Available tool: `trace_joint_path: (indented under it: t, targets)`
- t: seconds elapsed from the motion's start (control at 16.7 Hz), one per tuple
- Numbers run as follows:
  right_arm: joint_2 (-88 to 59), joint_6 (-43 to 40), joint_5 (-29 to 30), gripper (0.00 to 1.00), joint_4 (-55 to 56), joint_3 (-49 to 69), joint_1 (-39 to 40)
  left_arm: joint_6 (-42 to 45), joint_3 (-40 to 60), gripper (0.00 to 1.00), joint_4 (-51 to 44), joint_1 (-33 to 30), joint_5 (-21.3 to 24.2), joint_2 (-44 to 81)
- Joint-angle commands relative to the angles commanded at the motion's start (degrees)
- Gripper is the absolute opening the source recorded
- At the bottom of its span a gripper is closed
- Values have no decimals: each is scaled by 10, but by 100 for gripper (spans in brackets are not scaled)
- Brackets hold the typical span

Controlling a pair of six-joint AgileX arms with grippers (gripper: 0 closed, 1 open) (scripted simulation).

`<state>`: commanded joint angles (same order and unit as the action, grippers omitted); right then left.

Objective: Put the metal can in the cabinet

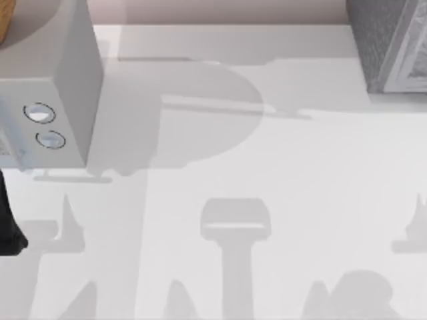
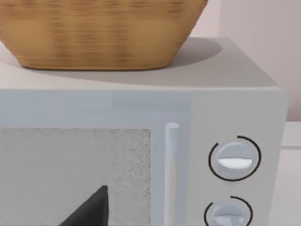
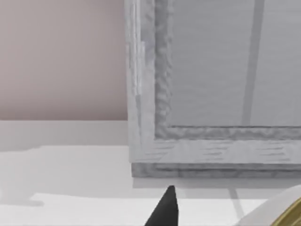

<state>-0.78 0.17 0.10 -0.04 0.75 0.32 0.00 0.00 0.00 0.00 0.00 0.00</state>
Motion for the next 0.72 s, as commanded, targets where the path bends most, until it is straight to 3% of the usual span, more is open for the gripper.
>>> trace_joint_path:
  t: [0.3,0.72]
  targets:
    - [-101,2,12,0,-31,120,17,0,0,100,0,0,0,0]
    - [-369,4,53,0,-117,466,52,0,0,100,0,0,0,0]
